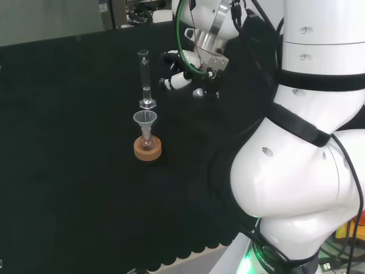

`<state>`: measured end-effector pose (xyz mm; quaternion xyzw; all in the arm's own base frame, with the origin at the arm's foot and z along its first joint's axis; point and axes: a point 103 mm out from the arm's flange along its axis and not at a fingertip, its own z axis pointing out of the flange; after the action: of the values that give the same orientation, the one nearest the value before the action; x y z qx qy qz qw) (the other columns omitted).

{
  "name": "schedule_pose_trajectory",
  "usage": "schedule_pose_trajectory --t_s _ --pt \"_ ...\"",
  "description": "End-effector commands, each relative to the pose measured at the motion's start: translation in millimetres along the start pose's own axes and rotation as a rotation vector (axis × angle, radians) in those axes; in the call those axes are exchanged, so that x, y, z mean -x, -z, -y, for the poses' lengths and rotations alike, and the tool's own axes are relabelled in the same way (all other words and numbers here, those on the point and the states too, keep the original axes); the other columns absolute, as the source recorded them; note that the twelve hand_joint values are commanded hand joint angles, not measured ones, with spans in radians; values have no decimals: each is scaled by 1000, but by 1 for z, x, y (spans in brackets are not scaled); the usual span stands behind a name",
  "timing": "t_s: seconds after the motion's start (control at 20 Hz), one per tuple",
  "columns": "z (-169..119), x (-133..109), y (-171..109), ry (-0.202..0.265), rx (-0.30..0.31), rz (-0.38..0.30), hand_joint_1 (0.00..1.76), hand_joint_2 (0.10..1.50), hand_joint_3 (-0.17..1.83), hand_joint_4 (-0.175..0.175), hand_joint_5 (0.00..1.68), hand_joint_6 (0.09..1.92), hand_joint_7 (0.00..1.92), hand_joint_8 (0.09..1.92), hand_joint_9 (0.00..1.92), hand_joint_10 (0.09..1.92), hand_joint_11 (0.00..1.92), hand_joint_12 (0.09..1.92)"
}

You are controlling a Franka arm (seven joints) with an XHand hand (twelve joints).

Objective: Pick up the graduated cylinder.

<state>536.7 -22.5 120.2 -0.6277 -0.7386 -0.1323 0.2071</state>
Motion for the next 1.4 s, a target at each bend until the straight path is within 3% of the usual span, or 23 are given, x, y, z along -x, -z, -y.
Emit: schedule_pose_trajectory --t_s 0.05,0.65,1.05,1.4 --pt "-18 1 -19 68 82 -138 885 686 529 -52 420 87 307 676 511 626 313 1331" --pt "-41 -6 -36 215 119 -343 987 607 583 -43 458 87 322 652 517 597 310 1317" --pt "-45 -21 -44 284 117 -429 954 587 586 -47 435 87 320 654 566 601 387 1294" --pt "-48 -30 -56 268 144 -489 1038 591 605 -48 486 87 393 659 643 569 478 1236"
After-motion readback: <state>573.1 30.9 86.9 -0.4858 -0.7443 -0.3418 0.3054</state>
